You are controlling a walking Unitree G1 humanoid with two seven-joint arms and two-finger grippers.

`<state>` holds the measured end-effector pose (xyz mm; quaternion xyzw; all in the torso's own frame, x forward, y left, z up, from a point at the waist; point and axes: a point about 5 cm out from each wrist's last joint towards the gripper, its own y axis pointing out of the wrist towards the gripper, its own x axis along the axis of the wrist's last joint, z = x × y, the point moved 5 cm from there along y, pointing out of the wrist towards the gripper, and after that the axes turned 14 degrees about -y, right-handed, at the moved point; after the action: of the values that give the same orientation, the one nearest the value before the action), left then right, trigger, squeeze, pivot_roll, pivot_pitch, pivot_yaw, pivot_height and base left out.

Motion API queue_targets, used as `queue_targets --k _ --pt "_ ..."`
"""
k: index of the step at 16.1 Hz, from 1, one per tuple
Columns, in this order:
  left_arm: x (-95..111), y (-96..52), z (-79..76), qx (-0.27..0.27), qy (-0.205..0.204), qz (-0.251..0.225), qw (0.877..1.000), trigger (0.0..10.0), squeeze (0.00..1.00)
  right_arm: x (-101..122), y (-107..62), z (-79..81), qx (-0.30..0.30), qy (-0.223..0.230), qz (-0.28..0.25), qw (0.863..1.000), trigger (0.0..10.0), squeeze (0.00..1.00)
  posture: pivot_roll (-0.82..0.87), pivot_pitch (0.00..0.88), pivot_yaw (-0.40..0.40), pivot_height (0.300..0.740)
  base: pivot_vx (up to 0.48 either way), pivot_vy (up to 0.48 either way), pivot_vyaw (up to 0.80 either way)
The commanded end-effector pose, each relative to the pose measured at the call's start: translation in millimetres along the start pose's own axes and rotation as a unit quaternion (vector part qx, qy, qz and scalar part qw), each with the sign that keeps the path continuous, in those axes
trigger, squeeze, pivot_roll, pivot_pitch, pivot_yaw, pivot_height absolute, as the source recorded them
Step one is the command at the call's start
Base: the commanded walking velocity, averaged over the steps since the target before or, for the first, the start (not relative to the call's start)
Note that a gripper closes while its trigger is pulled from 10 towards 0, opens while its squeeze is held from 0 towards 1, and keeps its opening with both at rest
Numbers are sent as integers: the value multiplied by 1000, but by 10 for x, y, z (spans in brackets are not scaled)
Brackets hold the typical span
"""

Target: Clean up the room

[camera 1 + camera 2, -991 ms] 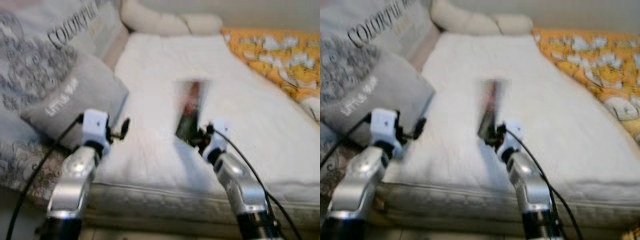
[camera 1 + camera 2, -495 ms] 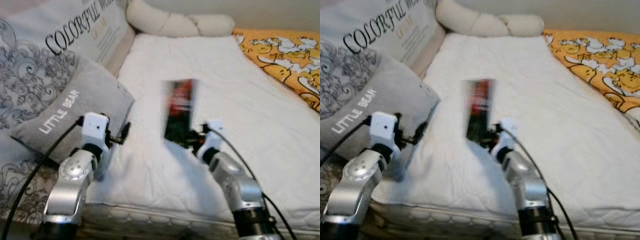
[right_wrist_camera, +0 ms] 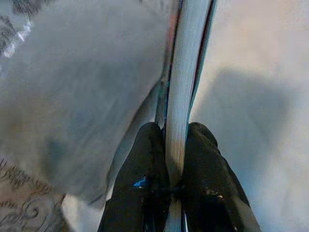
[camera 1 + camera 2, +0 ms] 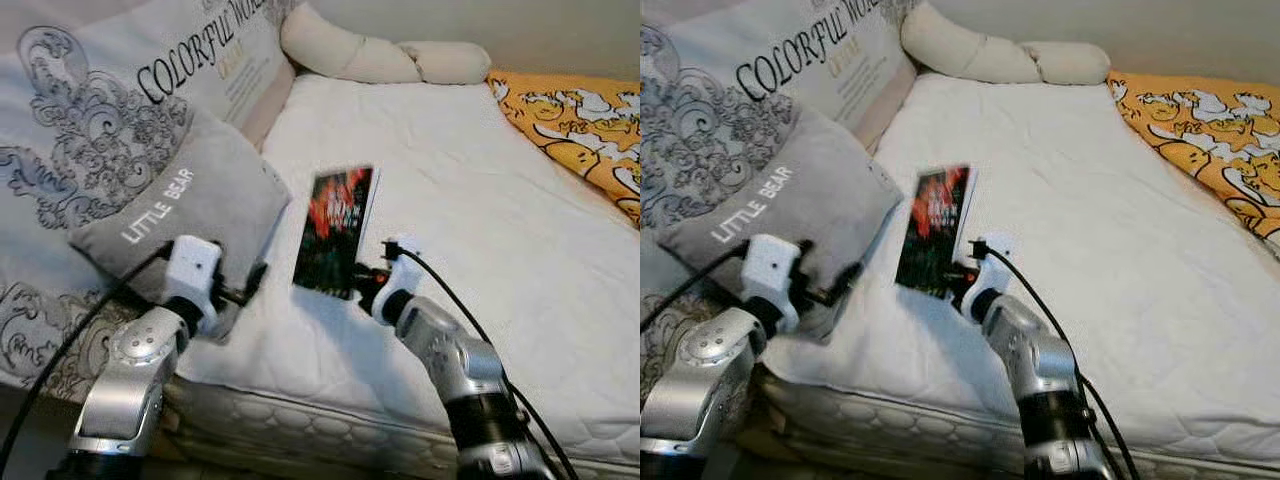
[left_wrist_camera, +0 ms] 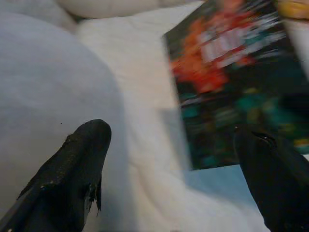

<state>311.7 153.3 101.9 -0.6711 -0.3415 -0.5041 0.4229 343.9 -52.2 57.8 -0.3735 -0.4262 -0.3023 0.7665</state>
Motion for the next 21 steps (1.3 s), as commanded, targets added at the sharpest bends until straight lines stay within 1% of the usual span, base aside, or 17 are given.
queue_targets --k 1,2,3,4,6,7,8,9,10,11,12,15,17,21 --pt "-35 0 -119 -46 6 24 999 10000 0 75 54 25 24 30 -2 999 10000 0 -8 0 13 740 0 0 0" --pt "-105 -11 -176 -78 23 53 995 10000 0 24 112 18 39 60 23 997 10000 0 -9 0 14 740 0 0 0" --pt "-156 -21 -197 -97 34 75 992 10000 0 -10 143 3 48 74 39 995 10000 0 -6 0 16 740 0 0 0" --pt "-179 -29 -209 -113 40 88 989 10000 0 -58 162 -30 55 98 58 992 10000 0 -4 0 15 740 0 0 0" --pt "-170 -31 -220 -135 45 104 984 10000 0 -112 187 -191 29 137 79 987 10000 0 9 18 12 740 0 0 0" --pt "-176 -38 -225 -143 47 110 983 10000 0 -122 195 -229 19 150 84 985 10000 0 11 27 11 740 0 0 0" --pt "-181 -41 -230 -146 48 112 982 10000 0 -126 198 -239 18 153 85 984 10000 0 11 27 11 740 0 0 0" --pt "-230 -61 -299 -168 50 125 976 10000 0 -157 200 -317 -7 152 100 983 10000 0 20 59 9 740 0 0 0" --pt "-263 -71 -335 -178 50 133 974 10000 0 -177 198 -335 -14 144 108 983 10000 102 21 65 8 740 0 0 0" --pt "-320 -92 -397 -194 48 147 969 10000 0 -198 203 -345 -18 145 121 982 10000 898 22 73 8 740 0 0 0" --pt "-337 -101 -415 -200 45 152 967 10000 0 -206 202 -345 -18 147 125 981 10000 1000 24 75 7 740 0 0 0" --pt "-345 -104 -413 -203 47 156 966 10000 0 -253 179 -379 -23 140 136 980 10000 1000 24 69 4 740 0 0 0" --pt "-342 -92 -399 -201 48 157 966 10000 0 -297 123 -504 -48 143 135 979 10000 1000 15 53 8 740 0 0 0" --pt "-383 -56 -422 -204 43 165 964 10000 0 -381 -66 -792 -79 145 137 977 10000 1000 -11 19 22 740 0 0 0"
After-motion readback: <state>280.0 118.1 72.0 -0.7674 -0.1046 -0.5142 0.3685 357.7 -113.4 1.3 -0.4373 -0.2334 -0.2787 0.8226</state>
